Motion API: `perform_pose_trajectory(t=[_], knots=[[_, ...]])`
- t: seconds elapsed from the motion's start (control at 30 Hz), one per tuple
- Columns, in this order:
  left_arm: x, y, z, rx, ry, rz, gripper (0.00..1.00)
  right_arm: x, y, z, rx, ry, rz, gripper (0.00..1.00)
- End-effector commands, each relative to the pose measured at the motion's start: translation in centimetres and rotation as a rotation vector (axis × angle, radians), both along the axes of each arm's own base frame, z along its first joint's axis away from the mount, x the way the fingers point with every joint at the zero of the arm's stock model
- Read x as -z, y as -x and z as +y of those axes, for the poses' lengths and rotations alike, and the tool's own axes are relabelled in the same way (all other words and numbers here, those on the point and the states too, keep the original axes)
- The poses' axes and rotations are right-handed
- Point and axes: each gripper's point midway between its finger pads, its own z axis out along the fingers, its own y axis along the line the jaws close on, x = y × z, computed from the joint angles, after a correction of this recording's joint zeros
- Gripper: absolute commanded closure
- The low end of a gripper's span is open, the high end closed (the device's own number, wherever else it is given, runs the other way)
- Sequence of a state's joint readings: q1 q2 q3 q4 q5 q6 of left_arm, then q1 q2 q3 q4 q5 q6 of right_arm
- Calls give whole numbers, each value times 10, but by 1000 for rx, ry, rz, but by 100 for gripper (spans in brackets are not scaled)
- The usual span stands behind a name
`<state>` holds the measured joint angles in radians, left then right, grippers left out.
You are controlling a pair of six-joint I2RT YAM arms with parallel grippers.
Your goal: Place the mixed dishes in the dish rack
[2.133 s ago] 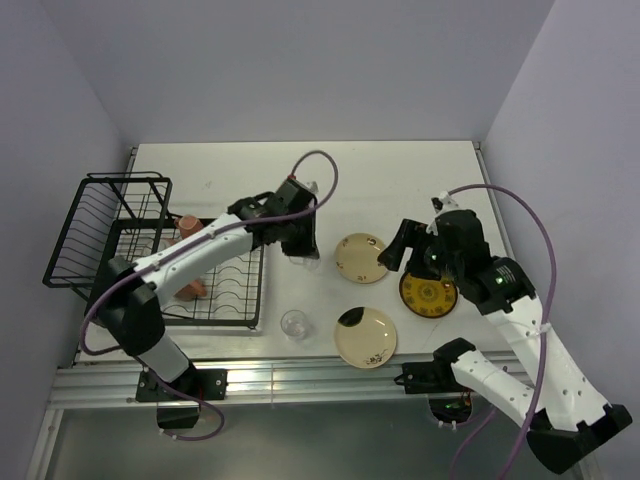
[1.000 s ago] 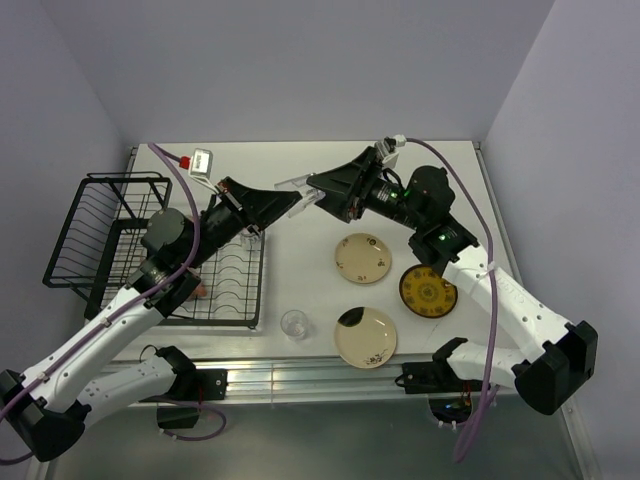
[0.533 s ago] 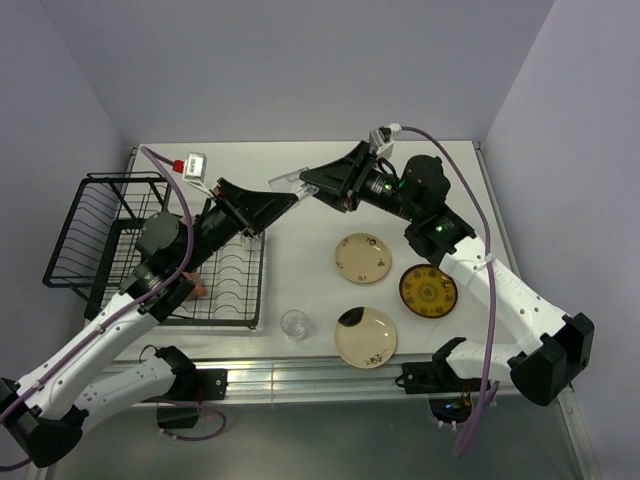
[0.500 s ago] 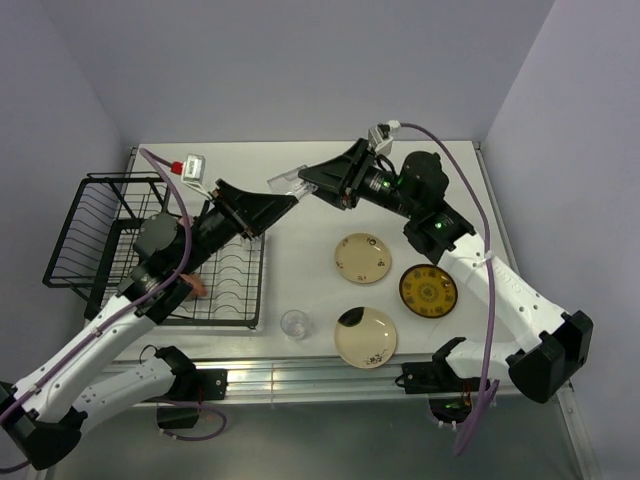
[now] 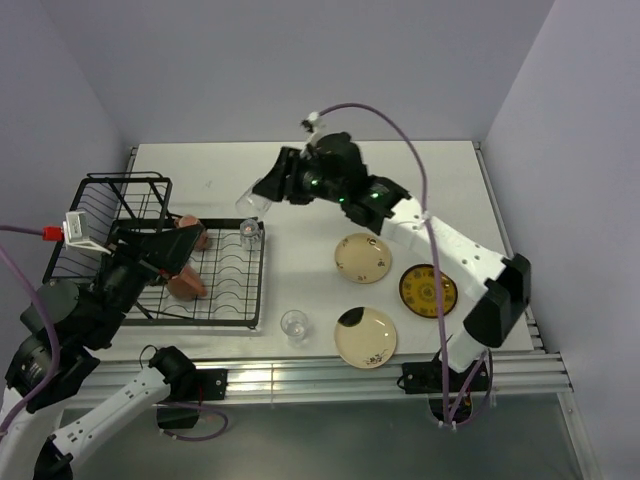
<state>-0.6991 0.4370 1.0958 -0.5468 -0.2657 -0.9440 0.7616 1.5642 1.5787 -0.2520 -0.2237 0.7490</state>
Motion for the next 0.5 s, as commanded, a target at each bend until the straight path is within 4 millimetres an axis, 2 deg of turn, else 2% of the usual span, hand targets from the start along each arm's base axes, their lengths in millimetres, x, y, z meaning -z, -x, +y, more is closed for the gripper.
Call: perform_pose_trajectory(t=[0.0, 0.03, 0.13, 0.33, 0.47], knots=[[45, -2, 25, -110, -154, 135, 1, 42, 5, 28, -37, 253, -140, 100], [45, -1, 29, -124, -154, 135, 1, 59, 4, 38, -60, 320, -169, 100], [39, 3, 33, -125, -147, 112, 1, 89, 11, 61, -100, 436, -219, 100], [40, 8, 29, -94, -158, 126, 4, 134, 28, 89, -167, 588, -272, 100], [42, 11, 29, -84, -137, 126, 5, 163, 29, 94, -170, 669, -281, 100]])
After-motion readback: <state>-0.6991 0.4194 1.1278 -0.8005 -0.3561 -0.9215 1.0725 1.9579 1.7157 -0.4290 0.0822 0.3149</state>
